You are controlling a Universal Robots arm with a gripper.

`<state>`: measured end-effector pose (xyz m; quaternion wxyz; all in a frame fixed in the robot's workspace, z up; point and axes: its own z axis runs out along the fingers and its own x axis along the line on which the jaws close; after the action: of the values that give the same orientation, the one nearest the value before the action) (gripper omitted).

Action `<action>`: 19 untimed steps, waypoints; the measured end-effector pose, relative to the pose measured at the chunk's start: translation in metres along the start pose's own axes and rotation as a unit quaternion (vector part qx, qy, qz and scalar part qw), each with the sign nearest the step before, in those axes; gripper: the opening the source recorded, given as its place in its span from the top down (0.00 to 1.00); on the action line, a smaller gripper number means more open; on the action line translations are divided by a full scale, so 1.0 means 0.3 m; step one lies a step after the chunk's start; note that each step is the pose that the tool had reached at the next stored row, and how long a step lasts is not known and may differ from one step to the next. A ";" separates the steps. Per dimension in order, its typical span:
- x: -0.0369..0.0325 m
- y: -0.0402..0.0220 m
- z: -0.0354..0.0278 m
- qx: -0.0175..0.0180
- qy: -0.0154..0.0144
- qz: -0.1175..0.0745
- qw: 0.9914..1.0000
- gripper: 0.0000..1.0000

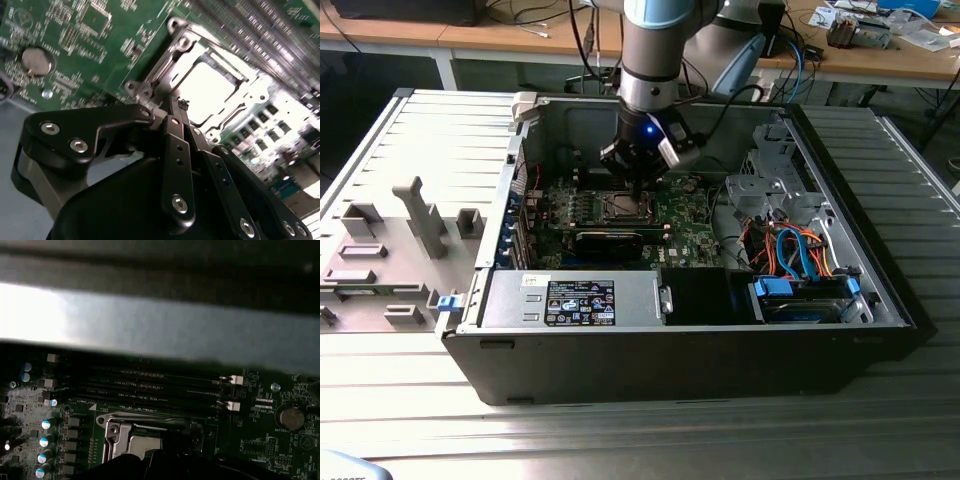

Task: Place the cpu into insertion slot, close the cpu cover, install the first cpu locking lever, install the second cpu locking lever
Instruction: 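Install the first cpu locking lever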

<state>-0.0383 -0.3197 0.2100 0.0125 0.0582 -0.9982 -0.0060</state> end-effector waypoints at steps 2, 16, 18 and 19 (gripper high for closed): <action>0.002 -0.013 0.000 0.000 0.000 0.000 1.000 0.89; 0.006 -0.048 -0.017 0.000 0.000 0.000 1.000 0.89; 0.006 -0.048 -0.019 0.000 0.000 0.000 1.000 0.89; 0.006 -0.048 -0.019 0.000 0.000 0.000 1.000 0.89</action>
<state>-0.0382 -0.3341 0.2157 0.0125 0.0582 -0.9982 -0.0061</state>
